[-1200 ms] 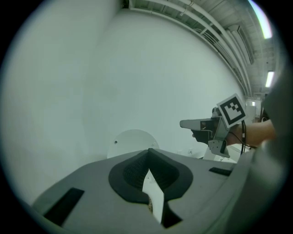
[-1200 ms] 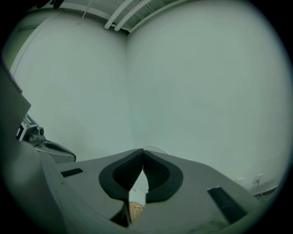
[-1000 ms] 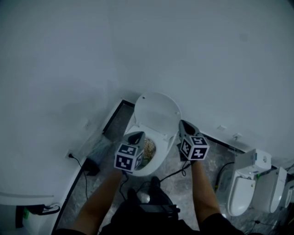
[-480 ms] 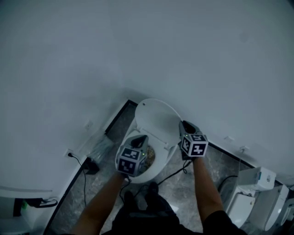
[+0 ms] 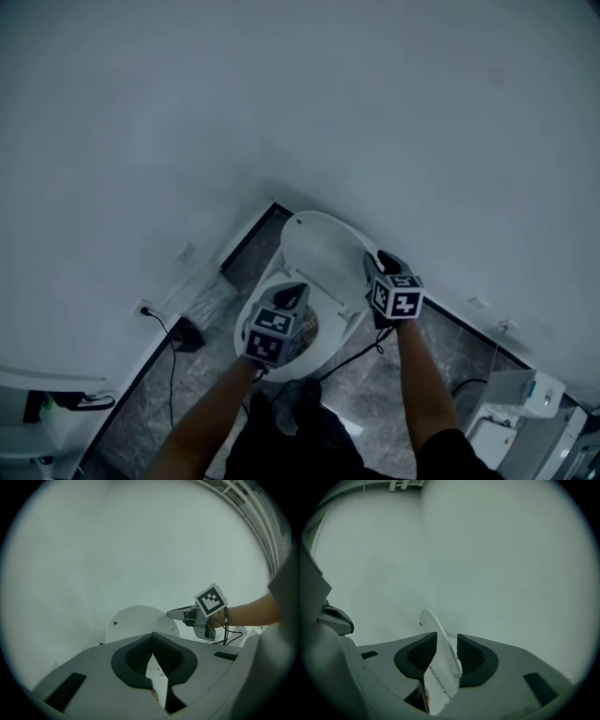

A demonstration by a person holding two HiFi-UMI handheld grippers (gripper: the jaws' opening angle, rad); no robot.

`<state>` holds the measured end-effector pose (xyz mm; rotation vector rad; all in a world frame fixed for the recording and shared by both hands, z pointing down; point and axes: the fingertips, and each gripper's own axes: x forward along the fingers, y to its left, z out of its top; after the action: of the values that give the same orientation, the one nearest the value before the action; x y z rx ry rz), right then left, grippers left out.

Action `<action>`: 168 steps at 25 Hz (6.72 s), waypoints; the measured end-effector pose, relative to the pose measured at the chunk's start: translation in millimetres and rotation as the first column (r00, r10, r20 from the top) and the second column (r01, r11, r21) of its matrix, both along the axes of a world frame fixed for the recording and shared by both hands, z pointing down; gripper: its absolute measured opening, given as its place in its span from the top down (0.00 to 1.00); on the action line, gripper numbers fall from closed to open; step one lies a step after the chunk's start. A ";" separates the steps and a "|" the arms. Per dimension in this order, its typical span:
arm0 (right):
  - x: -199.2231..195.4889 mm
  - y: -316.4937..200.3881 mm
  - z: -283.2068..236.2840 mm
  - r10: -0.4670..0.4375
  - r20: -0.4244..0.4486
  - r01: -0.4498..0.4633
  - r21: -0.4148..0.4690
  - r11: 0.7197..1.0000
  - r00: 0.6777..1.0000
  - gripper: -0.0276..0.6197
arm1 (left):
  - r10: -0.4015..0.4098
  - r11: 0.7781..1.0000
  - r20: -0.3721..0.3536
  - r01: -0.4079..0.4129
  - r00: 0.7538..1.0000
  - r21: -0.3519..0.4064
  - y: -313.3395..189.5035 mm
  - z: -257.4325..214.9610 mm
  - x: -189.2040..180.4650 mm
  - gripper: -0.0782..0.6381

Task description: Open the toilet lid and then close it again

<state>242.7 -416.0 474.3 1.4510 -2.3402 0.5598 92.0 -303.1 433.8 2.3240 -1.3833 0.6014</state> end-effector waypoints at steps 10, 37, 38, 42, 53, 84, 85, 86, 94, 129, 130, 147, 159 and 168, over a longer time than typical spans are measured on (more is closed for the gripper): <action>-9.1 -7.9 15.8 -0.051 -0.017 0.051 -0.016 0.999 0.999 0.74 | -0.038 0.999 0.014 0.038 0.999 -0.024 -0.1 7.9 -11.3 0.88; -72.1 105.9 12.4 -0.170 -0.097 0.168 -0.024 0.985 0.981 0.80 | 0.004 0.997 -0.024 -0.006 1.000 -0.079 45.4 31.4 -54.1 0.88; -75.2 112.2 13.3 -0.175 -0.100 0.174 -0.024 0.984 0.979 0.80 | 0.008 0.997 -0.020 -0.010 1.000 -0.083 46.8 34.2 -55.0 0.88; -86.3 134.7 16.9 -0.196 -0.113 0.194 -0.028 0.981 0.974 0.80 | 0.014 0.995 -0.015 -0.016 1.000 -0.097 52.0 44.4 -58.6 0.88; -112.2 181.4 33.4 -0.222 -0.155 0.218 -0.040 0.975 0.963 0.78 | 0.009 0.991 -0.019 -0.012 1.000 -0.130 66.3 68.7 -85.6 0.88; -155.8 259.8 51.0 -0.219 -0.050 0.215 -0.087 0.973 0.974 0.75 | 0.105 0.982 -0.023 -0.107 0.994 -0.158 102.9 105.5 -104.4 0.88; -157.4 260.0 47.8 -0.210 0.003 0.209 -0.097 0.973 0.978 0.75 | 0.107 0.981 -0.023 -0.109 0.994 -0.158 104.5 106.0 -105.1 0.88; -158.6 259.4 44.9 -0.195 0.051 0.200 -0.107 0.974 0.979 0.75 | 0.108 0.981 -0.023 -0.110 0.994 -0.159 106.1 106.8 -106.1 0.88; -157.5 243.1 62.9 -0.046 0.159 0.078 -0.199 0.977 0.986 0.91 | 0.107 0.979 -0.018 -0.109 0.994 -0.173 122.8 117.4 -122.0 0.88; -201.9 314.6 178.3 -0.041 0.131 0.093 -0.422 0.902 0.991 0.93 | 0.116 0.948 0.043 -0.098 0.992 -0.304 172.9 215.8 -171.6 0.88; -202.6 316.7 182.7 -0.040 0.130 0.092 -0.430 0.898 0.991 0.93 | 0.116 0.946 0.046 -0.096 0.992 -0.311 175.1 220.5 -172.7 0.88; -214.6 334.5 238.7 -0.032 0.127 0.091 -0.490 0.867 0.991 0.94 | 0.100 0.927 0.060 -0.071 0.993 -0.367 198.5 280.3 -183.8 0.88; -219.9 339.8 272.7 -0.055 0.151 0.126 -0.510 0.851 0.987 0.94 | 0.089 0.914 0.073 -0.052 0.993 -0.402 206.4 319.6 -177.1 0.88; -222.9 343.5 300.0 -0.076 0.158 0.148 -0.510 0.848 0.984 0.94 | 0.058 0.910 0.100 -0.011 0.993 -0.415 213.2 344.2 -174.1 0.88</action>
<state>19.9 -72.6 774.4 1.0410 -2.1075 1.1800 -82.1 -89.9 778.0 1.9996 -1.1258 0.9465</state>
